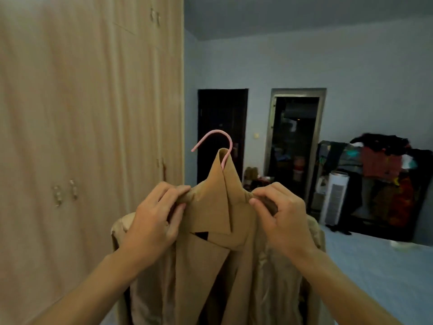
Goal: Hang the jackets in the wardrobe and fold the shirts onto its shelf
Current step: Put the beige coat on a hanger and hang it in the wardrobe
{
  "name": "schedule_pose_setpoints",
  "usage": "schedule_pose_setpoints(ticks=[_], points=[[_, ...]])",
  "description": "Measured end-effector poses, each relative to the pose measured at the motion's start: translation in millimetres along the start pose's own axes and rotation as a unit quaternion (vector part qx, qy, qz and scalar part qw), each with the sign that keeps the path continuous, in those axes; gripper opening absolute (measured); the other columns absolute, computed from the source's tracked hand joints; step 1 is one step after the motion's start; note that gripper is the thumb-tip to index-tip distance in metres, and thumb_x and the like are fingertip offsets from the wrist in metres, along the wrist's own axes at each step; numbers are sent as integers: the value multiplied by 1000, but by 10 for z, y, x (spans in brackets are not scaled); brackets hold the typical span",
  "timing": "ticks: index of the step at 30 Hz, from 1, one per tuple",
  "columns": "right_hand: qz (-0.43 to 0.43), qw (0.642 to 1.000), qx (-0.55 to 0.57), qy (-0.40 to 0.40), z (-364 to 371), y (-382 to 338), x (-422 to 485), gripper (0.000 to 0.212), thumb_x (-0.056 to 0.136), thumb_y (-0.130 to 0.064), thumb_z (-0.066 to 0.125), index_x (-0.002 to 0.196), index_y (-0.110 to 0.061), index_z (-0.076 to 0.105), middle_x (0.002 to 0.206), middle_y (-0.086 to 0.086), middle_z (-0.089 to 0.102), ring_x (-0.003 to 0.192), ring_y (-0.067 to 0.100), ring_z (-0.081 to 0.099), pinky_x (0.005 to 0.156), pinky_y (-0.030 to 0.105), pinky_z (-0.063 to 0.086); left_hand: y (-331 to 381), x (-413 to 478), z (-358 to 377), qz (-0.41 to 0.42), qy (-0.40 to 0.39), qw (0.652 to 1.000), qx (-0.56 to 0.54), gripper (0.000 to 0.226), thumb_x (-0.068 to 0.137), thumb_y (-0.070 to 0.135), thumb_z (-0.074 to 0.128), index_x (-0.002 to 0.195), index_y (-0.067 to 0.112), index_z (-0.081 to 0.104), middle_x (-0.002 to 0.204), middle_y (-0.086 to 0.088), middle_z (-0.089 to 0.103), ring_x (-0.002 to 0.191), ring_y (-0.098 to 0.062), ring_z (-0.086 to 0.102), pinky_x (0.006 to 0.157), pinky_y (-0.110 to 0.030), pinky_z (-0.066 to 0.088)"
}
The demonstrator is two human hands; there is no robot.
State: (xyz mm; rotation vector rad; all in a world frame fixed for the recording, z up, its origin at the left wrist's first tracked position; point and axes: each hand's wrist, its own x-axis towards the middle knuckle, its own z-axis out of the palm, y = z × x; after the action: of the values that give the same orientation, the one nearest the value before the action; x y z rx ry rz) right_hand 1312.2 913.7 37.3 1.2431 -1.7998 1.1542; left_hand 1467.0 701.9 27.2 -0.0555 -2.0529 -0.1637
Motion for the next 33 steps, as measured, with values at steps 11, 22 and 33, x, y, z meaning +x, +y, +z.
schedule_pose_setpoints(ticks=[11, 22, 33], points=[[-72, 980, 181, -32, 1077, -1239, 10, 8, 86, -18, 69, 94, -17, 67, 87, -9, 59, 83, 1, 57, 73, 15, 46, -143, -795, -1645, -107, 23, 974, 196, 24, 95, 12, 58, 119, 10, 63, 104, -2, 56, 92, -16, 55, 78, -33, 50], [-171, 949, 254, -79, 2296, -3136, 136, 7, 85, -22, 70, 84, -18, 64, 77, -11, 56, 72, 4, 56, 63, 14, 43, -862, -1627, -3523, -120, 76, 943, 303, 24, 96, 12, 55, 118, 10, 64, 103, -1, 54, 92, -17, 53, 76, -34, 49], [-170, 917, 353, -77, 3637, -4839, -198, 8, 80, -12, 77, 83, -14, 69, 75, -7, 59, 69, 5, 56, 60, 19, 43, -1687, -2672, -5019, -201, 51, 912, 353, 22, 98, 18, 53, 119, 20, 60, 106, 7, 52, 92, -14, 54, 75, -36, 50]])
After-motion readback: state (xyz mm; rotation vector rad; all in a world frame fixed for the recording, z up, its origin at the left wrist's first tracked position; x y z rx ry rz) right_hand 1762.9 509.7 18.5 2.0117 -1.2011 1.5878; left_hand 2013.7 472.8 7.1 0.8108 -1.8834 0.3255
